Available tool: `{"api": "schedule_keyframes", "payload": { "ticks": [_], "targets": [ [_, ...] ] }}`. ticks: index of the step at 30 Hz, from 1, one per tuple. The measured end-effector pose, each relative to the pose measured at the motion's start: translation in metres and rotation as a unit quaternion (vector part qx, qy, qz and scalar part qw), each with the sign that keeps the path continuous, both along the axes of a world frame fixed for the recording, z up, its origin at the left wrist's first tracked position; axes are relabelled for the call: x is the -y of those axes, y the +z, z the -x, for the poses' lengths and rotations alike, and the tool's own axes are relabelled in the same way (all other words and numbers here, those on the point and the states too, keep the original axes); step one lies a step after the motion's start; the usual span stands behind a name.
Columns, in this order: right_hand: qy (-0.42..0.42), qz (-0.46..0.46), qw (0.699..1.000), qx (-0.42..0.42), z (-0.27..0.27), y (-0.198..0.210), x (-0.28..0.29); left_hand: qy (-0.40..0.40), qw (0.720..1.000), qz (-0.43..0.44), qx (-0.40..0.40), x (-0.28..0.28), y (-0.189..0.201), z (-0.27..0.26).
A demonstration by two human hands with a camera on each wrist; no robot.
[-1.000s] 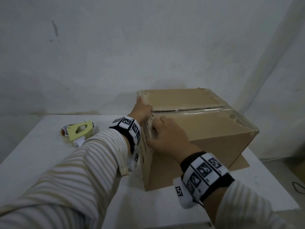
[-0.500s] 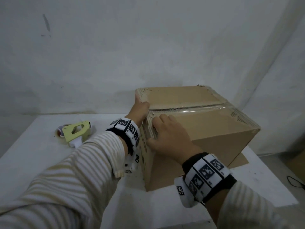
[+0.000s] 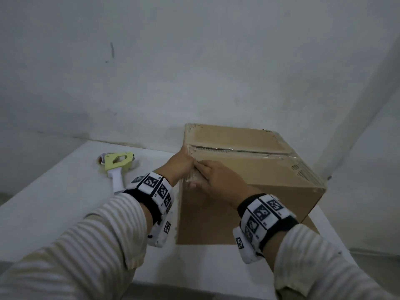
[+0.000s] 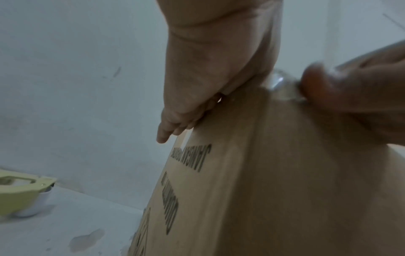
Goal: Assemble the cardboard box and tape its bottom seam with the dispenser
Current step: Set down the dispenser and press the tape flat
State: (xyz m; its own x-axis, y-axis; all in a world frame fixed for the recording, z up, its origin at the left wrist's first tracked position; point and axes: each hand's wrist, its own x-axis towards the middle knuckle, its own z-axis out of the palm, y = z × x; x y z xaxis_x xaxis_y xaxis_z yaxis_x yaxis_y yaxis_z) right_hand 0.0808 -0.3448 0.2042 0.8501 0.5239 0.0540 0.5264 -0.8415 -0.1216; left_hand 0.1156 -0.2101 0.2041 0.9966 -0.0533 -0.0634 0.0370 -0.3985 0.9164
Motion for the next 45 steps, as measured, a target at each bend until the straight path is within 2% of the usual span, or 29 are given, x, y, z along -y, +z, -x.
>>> {"api": "schedule_keyframes", "payload": {
  "ticks": [4, 6, 8, 10, 12, 15, 18, 22, 25, 28, 31, 32, 34, 38, 40, 42, 44, 45],
  "targets": [
    [-0.009, -0.041, 0.999, 0.005, 0.007, -0.002, 0.018, 0.047, 0.987, -0.157, 0.0, 0.017, -0.003, 0.017],
    [-0.014, -0.086, 0.996, -0.013, 0.009, 0.001, 0.029, 0.084, 0.97, -0.229, 0.014, 0.029, -0.011, 0.024],
    [-0.046, -0.12, 0.991, -0.022, 0.006, 0.007, 0.04, 0.12, 0.941, -0.316, 0.025, 0.039, -0.015, 0.032],
    [-0.095, -0.115, 0.988, -0.032, -0.005, 0.013, 0.052, 0.107, 0.913, -0.394, 0.026, 0.051, -0.01, 0.04],
    [-0.135, -0.096, 0.984, -0.066, -0.017, 0.019, 0.062, 0.076, 0.899, -0.43, 0.042, 0.063, -0.007, 0.038],
    [-0.162, -0.045, 0.981, -0.098, -0.034, 0.021, 0.07, 0.028, 0.89, -0.449, 0.073, 0.08, -0.006, 0.028],
    [-0.163, -0.01, 0.977, -0.137, -0.049, 0.018, 0.078, -0.013, 0.888, -0.455, 0.067, 0.098, 0.0, 0.016],
    [-0.193, -0.016, 0.961, -0.197, -0.066, 0.012, 0.1, -0.052, 0.878, -0.473, 0.047, 0.116, 0.005, -0.003],
    [-0.213, -0.008, 0.961, -0.178, -0.067, 0.014, 0.124, -0.054, 0.876, -0.479, 0.017, 0.123, 0.006, -0.011],
    [-0.255, 0.04, 0.954, -0.154, -0.064, 0.016, 0.159, -0.043, 0.875, -0.482, 0.012, 0.122, 0.003, -0.015],
    [-0.248, 0.056, 0.957, -0.139, -0.051, 0.025, 0.178, -0.04, 0.872, -0.488, 0.011, 0.126, 0.004, -0.016],
    [-0.246, 0.052, 0.96, -0.12, -0.045, 0.025, 0.179, -0.042, 0.871, -0.49, 0.011, 0.128, 0.005, -0.015],
    [-0.256, -0.019, 0.965, -0.059, -0.042, 0.019, 0.18, -0.049, 0.866, -0.497, 0.03, 0.134, 0.006, -0.012],
    [-0.297, -0.163, 0.94, 0.022, -0.041, 0.016, 0.187, -0.112, 0.85, -0.503, 0.111, 0.149, 0.005, -0.008],
    [-0.308, -0.25, 0.918, 0.019, -0.043, 0.018, 0.195, -0.15, 0.849, -0.493, 0.115, 0.16, 0.006, -0.004],
    [-0.339, -0.407, 0.848, 0.008, -0.047, 0.021, 0.206, -0.183, 0.836, -0.502, 0.126, 0.17, 0.007, 0.0],
    [-0.338, -0.611, 0.714, -0.045, -0.047, 0.023, 0.216, -0.198, 0.812, -0.53, 0.145, 0.179, 0.006, 0.003],
    [-0.328, -0.683, 0.649, -0.067, -0.047, 0.023, 0.22, -0.197, 0.806, -0.537, 0.15, 0.181, 0.004, 0.003]
  ]
}}
